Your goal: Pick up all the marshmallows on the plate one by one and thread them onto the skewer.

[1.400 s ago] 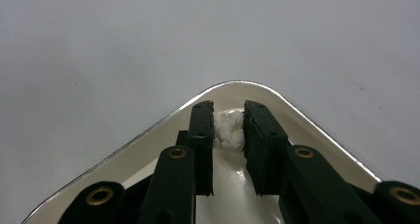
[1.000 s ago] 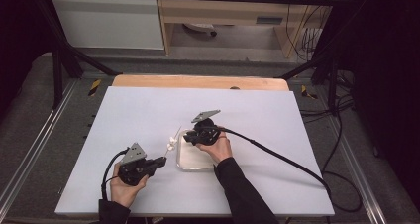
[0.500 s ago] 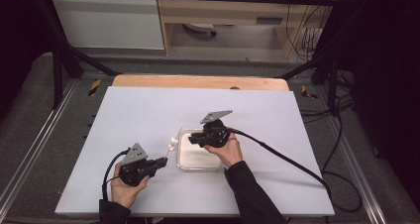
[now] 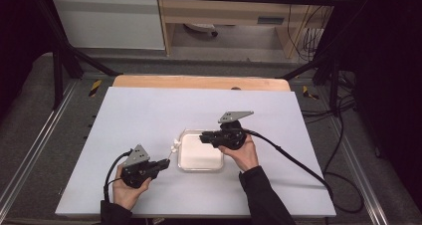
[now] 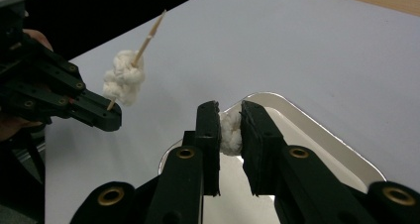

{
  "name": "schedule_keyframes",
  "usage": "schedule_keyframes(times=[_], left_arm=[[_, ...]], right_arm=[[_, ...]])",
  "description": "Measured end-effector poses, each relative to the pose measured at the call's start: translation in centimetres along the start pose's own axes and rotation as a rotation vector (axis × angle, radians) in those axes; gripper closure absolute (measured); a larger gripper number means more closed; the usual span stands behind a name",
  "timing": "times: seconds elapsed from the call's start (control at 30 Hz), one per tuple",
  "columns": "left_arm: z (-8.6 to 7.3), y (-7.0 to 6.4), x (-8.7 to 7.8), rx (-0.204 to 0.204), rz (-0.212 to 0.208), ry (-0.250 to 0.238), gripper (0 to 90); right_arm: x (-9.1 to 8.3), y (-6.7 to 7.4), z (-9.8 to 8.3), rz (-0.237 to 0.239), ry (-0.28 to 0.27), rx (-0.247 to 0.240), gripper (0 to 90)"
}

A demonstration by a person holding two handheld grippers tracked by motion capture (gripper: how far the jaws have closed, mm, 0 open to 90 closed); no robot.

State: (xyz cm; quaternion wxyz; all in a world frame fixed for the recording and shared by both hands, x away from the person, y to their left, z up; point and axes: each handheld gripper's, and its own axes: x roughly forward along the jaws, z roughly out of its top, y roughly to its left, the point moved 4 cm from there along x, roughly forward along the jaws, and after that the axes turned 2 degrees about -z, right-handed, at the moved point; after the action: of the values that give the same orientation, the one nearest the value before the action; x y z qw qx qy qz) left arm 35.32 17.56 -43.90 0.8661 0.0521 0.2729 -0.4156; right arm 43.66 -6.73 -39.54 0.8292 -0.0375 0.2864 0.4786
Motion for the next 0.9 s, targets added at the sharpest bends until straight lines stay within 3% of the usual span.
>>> schedule_keyframes(times=[0.4, 0.9], left_arm=[[0.1, -0.4, 0.1, 0.013, -0.012, -0.003, 88.6], [0.2, -0.9, 0.3, 0.027, -0.023, 0.0, 88.6]], right_arm=[[-2.6, 0.4, 1.5, 0.031, -0.079, 0.015, 78.9], [-3.6, 1.1, 3.2, 0.073, -0.141, 0.027, 79.2]])
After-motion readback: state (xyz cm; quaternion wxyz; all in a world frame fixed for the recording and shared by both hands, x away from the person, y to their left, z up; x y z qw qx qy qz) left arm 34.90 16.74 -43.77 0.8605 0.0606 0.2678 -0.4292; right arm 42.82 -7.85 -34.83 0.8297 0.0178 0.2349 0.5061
